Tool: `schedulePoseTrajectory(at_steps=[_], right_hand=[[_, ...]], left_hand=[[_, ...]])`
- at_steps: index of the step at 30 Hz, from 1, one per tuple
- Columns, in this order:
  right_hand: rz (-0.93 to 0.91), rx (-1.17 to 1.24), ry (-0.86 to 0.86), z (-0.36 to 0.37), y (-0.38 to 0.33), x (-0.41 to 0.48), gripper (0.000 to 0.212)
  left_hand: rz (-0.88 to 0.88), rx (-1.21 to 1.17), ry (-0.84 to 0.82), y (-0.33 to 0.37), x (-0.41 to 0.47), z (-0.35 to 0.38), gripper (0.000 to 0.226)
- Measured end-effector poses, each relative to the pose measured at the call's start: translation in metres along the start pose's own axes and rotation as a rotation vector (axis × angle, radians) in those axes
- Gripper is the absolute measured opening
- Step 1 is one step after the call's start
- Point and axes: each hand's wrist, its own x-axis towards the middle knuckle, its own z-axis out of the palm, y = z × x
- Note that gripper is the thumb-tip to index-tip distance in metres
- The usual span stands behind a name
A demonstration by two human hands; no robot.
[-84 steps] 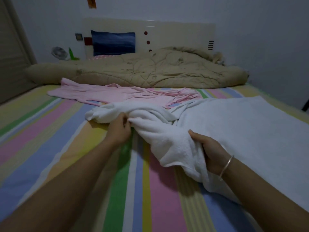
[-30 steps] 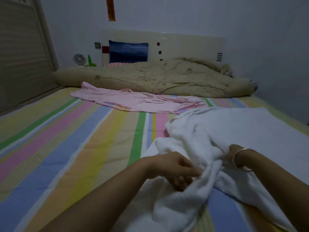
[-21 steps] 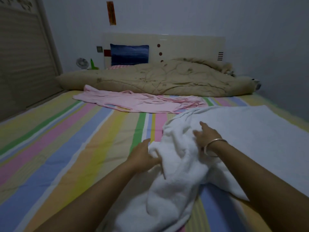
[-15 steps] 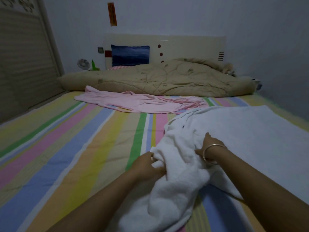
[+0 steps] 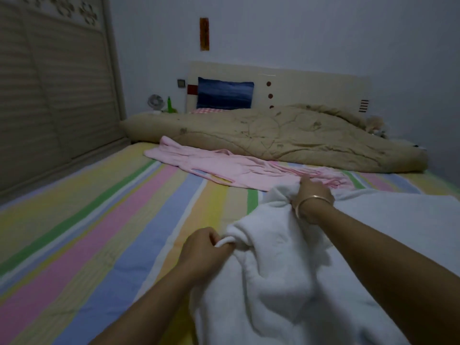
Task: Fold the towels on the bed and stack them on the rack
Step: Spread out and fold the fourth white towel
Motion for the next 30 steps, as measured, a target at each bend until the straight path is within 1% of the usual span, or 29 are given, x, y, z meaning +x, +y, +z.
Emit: schedulePoseTrajectory(at_steps=[1,2,3,4,5,6,7,8,9,11,13,15,17,19,21,23,24,25,26,28,29,30], right_hand=[[-0.045,0.078,0.058,-0.001,-0.038,0.013,0.037],[-0.107,0.191,0.12,-0.003,-0.091,0.03,0.032],[-0.155,0.36,0.164,-0.011,-0.13,0.036,0.029],[-0.224,0.557,0.144,-0.018,-0.185,0.044,0.031],[-0.287,0.757,0.049,-0.025,-0.224,0.046,0.036],[-0.362,0.9,-0.071,-0.027,-0.261,0.042,0.041],[-0.443,0.936,-0.164,-0.024,-0.286,0.033,0.045],[-0.53,0.901,-0.238,-0.007,-0.316,0.023,0.053],[-0.578,0.81,-0.292,0.008,-0.324,0.014,0.062],[-0.667,0.619,-0.43,0.057,-0.331,-0.021,0.072],[-0.721,0.51,-0.568,0.096,-0.308,-0.059,0.071],[-0.782,0.425,-0.61,0.115,-0.272,-0.095,0.064],[-0.835,0.315,-0.576,0.119,-0.232,-0.125,0.058],[-0.849,0.273,-0.536,0.112,-0.195,-0.151,0.051],[-0.861,0.306,-0.436,0.102,-0.166,-0.18,0.038],[-0.87,0.317,-0.351,0.095,-0.15,-0.212,0.021],[-0.87,0.325,-0.332,0.09,-0.146,-0.228,0.017],[-0.873,0.316,-0.339,0.088,-0.145,-0.244,0.02],[-0.89,0.291,-0.357,0.089,-0.146,-0.259,0.029],[-0.943,0.149,-0.346,0.098,-0.151,-0.278,0.048],[-0.947,0.081,-0.329,0.105,-0.154,-0.285,0.049],[-0.954,0.051,-0.287,0.111,-0.156,-0.288,0.044]], left_hand=[[-0.027,-0.029,0.065,-0.011,0.005,-0.02,0.042],[-0.06,-0.044,0.176,-0.028,0.018,-0.049,0.042],[-0.1,-0.04,0.314,-0.042,0.027,-0.073,0.041],[-0.16,-0.012,0.486,-0.063,0.043,-0.109,0.039],[-0.212,0.017,0.646,-0.081,0.052,-0.137,0.035],[-0.269,0.054,0.765,-0.099,0.06,-0.166,0.029],[-0.331,0.08,0.856,-0.115,0.064,-0.187,0.024],[-0.387,0.106,0.893,-0.134,0.063,-0.206,0.02],[-0.417,0.115,0.882,-0.144,0.065,-0.209,0.018],[-0.499,0.114,0.783,-0.173,0.055,-0.204,0.019],[-0.548,0.102,0.646,-0.195,0.04,-0.186,0.027],[-0.569,0.116,0.565,-0.209,0.02,-0.171,0.028],[-0.639,0.049,0.579,-0.217,0.002,-0.165,0.027],[-0.741,-0.09,0.601,-0.224,-0.013,-0.166,0.022],[-0.82,-0.424,0.593,-0.228,-0.023,-0.169,0.014],[-0.868,-0.75,0.513,-0.219,-0.03,-0.17,0.02],[-0.871,-0.844,0.446,-0.211,-0.031,-0.17,0.018],[-0.875,-0.896,0.374,-0.205,-0.029,-0.168,0.014],[-0.882,-0.957,0.315,-0.196,-0.03,-0.17,0.015],[-0.877,-1.074,0.225,-0.187,-0.027,-0.172,0.023],[-0.877,-1.129,0.211,-0.186,-0.026,-0.173,0.025],[-0.869,-1.164,0.204,-0.182,-0.025,-0.172,0.026]])
